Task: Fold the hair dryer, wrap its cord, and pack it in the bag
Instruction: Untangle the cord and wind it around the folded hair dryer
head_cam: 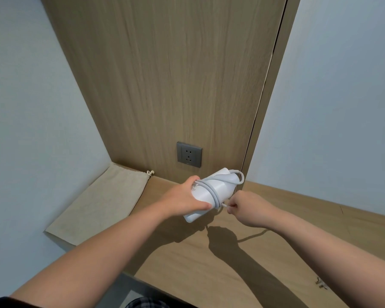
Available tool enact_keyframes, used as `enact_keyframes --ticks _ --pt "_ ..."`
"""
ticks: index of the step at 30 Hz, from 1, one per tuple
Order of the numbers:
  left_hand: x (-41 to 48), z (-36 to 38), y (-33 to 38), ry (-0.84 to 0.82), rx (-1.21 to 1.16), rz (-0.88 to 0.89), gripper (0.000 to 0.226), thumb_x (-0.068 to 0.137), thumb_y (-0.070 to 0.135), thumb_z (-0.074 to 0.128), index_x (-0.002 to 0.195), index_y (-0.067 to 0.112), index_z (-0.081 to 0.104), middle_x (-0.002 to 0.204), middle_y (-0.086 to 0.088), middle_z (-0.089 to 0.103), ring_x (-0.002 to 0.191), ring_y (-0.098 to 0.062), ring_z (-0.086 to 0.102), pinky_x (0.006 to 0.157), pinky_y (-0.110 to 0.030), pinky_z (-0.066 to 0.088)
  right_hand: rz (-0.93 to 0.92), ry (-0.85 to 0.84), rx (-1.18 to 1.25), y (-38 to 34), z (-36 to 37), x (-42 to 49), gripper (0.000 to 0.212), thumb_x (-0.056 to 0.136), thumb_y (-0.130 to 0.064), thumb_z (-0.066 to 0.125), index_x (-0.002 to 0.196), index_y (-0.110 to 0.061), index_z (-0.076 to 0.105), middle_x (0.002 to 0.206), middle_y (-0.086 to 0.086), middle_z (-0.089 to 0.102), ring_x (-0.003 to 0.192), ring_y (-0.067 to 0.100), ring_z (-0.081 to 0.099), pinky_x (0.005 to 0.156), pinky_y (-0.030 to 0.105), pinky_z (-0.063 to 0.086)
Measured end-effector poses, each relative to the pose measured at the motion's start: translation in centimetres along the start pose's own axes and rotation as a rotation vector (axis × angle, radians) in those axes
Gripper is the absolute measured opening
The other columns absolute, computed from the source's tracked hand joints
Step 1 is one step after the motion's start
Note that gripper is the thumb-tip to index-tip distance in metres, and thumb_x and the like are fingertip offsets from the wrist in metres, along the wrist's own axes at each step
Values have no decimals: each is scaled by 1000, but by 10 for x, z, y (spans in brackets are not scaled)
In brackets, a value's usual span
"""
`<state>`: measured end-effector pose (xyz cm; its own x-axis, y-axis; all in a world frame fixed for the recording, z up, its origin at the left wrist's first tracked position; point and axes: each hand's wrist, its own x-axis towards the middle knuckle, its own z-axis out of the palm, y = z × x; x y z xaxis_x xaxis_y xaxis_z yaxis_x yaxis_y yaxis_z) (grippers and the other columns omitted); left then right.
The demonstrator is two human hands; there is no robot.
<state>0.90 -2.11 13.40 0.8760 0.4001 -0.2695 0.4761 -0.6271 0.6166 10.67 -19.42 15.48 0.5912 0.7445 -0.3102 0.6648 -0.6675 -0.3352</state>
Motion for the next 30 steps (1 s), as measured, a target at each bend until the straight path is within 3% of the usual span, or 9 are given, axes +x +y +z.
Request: enact_keyframes --ticks 5,9,13,16,18,22,26,30 --pt "0 5 6 135 381 44 87 68 59 63 141 39 21 103 3 60 93 -24 61 69 -31 48 -46 -59 -74 -7 -8 -11 41 89 -19 50 52 -15 33 54 2 33 54 20 32 49 29 26" --pt "-3 10 7 212 658 182 91 73 58 59 149 32 14 111 -4 65 98 -29 63 69 -30 39 -119 -84 -139 -12 -16 -15 24 85 -18 54 70 -1 60 62 8 46 60 23 40 52 31 31" --pt "-6 15 5 241 832 356 90 77 54 57 151 27 14 103 -6 66 93 -29 62 74 -33 40 -217 -106 -176 -11 -30 -19 21 85 -25 59 79 -8 69 71 8 62 63 20 48 52 28 34" --pt "-7 14 3 244 894 477 89 77 51 57 151 25 15 99 -7 66 91 -29 61 71 -33 32 -253 -83 -179 -9 -41 -17 20 82 -30 66 76 -11 69 71 6 64 63 18 50 53 27 35" --pt "-9 14 2 248 921 542 88 77 51 57 150 25 16 97 -7 64 89 -30 60 70 -33 28 -235 -18 -182 -8 -47 -13 25 77 -35 72 68 -13 65 61 2 57 60 18 47 52 28 34" --pt "-10 14 0 234 902 624 87 75 51 59 147 25 19 95 -7 63 85 -31 59 70 -34 30 -214 142 -175 -2 -48 -2 40 68 -46 77 59 -14 54 54 -1 47 57 18 41 51 29 31" --pt "-12 10 -5 177 889 678 89 61 52 66 138 23 31 74 -3 63 64 -28 60 62 -30 38 -239 86 60 11 -47 3 18 76 -27 76 66 -18 65 64 -2 60 65 14 53 60 24 43" --pt "-15 8 -7 158 859 695 89 61 53 66 138 22 34 68 -2 58 60 -25 56 60 -29 43 -255 111 142 20 -46 10 7 84 -14 68 78 -16 70 76 -4 67 75 11 61 65 16 45"
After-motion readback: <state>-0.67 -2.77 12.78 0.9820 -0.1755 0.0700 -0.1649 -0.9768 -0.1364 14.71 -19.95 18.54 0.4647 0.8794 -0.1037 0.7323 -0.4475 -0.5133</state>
